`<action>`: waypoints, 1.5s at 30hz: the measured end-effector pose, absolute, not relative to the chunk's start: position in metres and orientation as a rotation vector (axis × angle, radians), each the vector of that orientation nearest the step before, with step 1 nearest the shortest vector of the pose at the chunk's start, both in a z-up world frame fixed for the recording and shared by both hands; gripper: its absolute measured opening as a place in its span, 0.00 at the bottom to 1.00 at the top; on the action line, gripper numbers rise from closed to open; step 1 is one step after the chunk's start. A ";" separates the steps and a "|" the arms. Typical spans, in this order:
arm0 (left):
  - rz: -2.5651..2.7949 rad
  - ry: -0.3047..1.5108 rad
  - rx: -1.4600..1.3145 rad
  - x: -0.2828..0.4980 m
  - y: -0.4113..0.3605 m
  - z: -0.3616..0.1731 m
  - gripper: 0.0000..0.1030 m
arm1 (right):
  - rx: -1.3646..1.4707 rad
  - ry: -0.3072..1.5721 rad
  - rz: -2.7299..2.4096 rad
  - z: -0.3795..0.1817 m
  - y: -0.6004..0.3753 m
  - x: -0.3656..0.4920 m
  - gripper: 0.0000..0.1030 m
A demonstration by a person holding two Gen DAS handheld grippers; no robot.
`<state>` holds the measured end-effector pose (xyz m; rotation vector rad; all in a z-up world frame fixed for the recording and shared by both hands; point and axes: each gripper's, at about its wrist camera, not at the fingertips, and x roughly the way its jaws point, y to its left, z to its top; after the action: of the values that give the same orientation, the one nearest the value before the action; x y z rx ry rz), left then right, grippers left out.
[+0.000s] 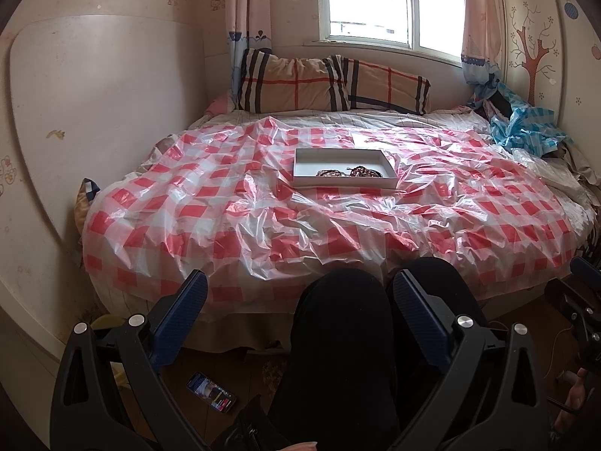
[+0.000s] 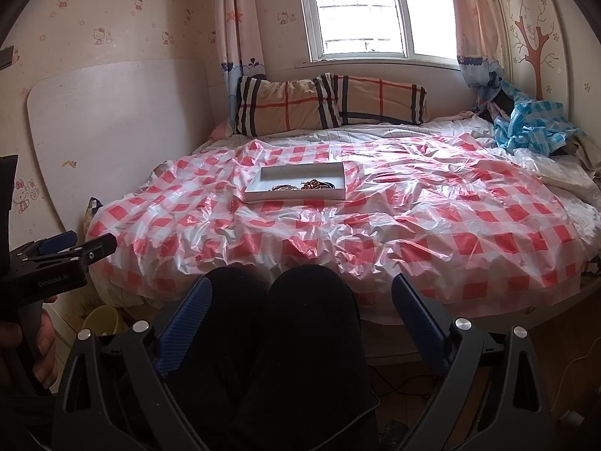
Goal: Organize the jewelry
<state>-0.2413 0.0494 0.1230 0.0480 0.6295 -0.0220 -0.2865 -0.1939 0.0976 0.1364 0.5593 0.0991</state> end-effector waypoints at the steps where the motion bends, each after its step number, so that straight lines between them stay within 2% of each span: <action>1: -0.022 0.630 0.048 -0.241 0.049 0.123 0.92 | 0.136 0.559 0.099 0.098 -0.194 -0.287 0.90; 45: -0.021 0.631 0.048 -0.243 0.050 0.122 0.93 | 0.133 0.559 0.099 0.095 -0.192 -0.289 0.90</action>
<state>-0.2428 0.0502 0.1223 0.0485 0.6310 -0.0213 -0.2888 -0.1916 0.0953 0.1328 0.5586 0.0991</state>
